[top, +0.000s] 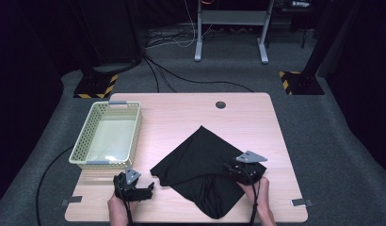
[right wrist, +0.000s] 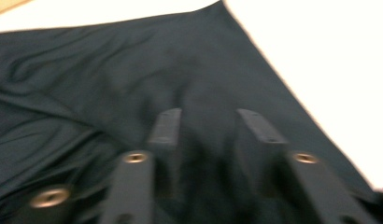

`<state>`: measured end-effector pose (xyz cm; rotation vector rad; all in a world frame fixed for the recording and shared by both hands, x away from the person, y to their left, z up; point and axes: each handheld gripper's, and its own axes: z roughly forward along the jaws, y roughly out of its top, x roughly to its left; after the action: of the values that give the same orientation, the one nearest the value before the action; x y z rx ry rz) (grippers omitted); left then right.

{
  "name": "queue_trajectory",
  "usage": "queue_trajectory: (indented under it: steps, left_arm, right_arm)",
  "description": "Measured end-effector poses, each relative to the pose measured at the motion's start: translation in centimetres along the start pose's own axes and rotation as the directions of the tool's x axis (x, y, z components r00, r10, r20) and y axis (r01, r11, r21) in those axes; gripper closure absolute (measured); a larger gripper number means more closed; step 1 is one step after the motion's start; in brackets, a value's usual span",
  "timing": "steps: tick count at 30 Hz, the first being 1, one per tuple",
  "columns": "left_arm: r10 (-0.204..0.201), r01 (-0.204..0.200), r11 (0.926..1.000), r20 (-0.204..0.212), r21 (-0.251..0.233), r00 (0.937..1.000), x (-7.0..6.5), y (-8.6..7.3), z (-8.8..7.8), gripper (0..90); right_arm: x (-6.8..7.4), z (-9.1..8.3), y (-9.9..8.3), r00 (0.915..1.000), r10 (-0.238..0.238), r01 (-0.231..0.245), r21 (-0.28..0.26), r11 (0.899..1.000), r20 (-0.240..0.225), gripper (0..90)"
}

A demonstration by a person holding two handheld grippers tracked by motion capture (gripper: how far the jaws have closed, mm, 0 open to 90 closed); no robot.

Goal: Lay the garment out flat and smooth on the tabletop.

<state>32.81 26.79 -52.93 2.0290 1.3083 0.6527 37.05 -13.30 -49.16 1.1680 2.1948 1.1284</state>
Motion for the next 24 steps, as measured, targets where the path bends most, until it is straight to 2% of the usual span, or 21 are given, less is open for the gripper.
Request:
queue_trajectory:
  steps: [1, 3, 5, 6, 7, 8, 9, 11, 13, 17, 22, 24]
  left_arm:
    - [0.000, 0.000, 1.0000, 0.000, 0.000, 1.0000, 0.0, 0.0, 0.0, 2.4]
    - [0.000, 0.000, 1.0000, -0.002, -0.001, 1.0000, 0.0, 0.0, 0.0, 2.4]
    - [0.000, 0.000, 1.0000, -0.007, -0.002, 1.0000, -0.1, 0.0, 0.0, 2.4]
    - [0.000, 0.000, 1.0000, -0.008, -0.002, 1.0000, -0.1, 0.0, 0.0, 2.4]
    - [-0.001, 0.001, 1.0000, -0.010, -0.003, 0.9999, -0.1, 0.0, 0.0, 2.5]
    - [-0.001, 0.001, 1.0000, -0.011, -0.004, 0.9999, -0.1, 0.0, 0.0, 2.5]
    - [-0.002, 0.002, 1.0000, -0.011, -0.005, 0.9999, -0.2, 0.0, 0.0, 2.6]
    - [-0.003, 0.003, 1.0000, -0.012, -0.004, 0.9999, -0.1, 0.0, 0.0, 2.6]
    - [-0.005, 0.005, 1.0000, -0.012, -0.004, 0.9999, -0.1, 0.0, 0.0, 2.6]
    - [-0.009, 0.009, 1.0000, -0.010, -0.003, 0.9999, -0.1, 0.0, 0.0, 2.6]
    - [-0.001, 0.001, 1.0000, -0.019, -0.005, 0.9998, -0.2, 0.0, 0.0, 2.6]
    - [-0.001, 0.001, 1.0000, -0.019, -0.005, 0.9998, -0.2, 0.0, 0.0, 2.7]
  right_arm:
    - [0.6, 0.5, 0.2, 0.9998, -0.014, 0.014, 0.010, 1.000, -0.014, 49.5]
    - [1.6, 1.6, 0.5, 0.9981, -0.050, 0.051, 0.038, 0.998, -0.036, 42.5]
    - [2.5, 2.7, 0.7, 0.9959, -0.087, 0.088, 0.072, 0.993, -0.025, 46.0]
    - [2.8, 3.1, 0.7, 0.9946, -0.102, 0.103, 0.095, 0.990, -0.019, 52.2]
    - [3.0, 3.6, 0.7, 0.9936, -0.113, 0.112, 0.109, 0.988, 0.001, 71.2]
    - [3.0, 3.6, 0.7, 0.9936, -0.113, 0.112, 0.109, 0.988, 0.001, 71.2]
    - [3.0, 3.7, 0.6, 0.9943, -0.106, 0.104, 0.107, 0.989, 0.012, 78.8]
    - [2.6, 3.4, 0.6, 0.9956, -0.091, 0.089, 0.094, 0.992, 0.021, 88.9]
    - [2.1, 2.8, 0.7, 0.9971, -0.073, 0.071, 0.080, 0.994, 0.022, 89.7]
    - [0.9, 1.3, 1.0, 0.9976, -0.040, 0.038, 0.034, 0.999, 0.057, 89.9]
    - [-0.9, -0.5, 1.7, 0.9926, 0.001, 0.004, -0.037, 0.999, 0.121, 89.9]
    - [-1.8, -0.8, 1.8, 0.9891, 0.018, -0.012, -0.042, 0.999, 0.146, 89.8]
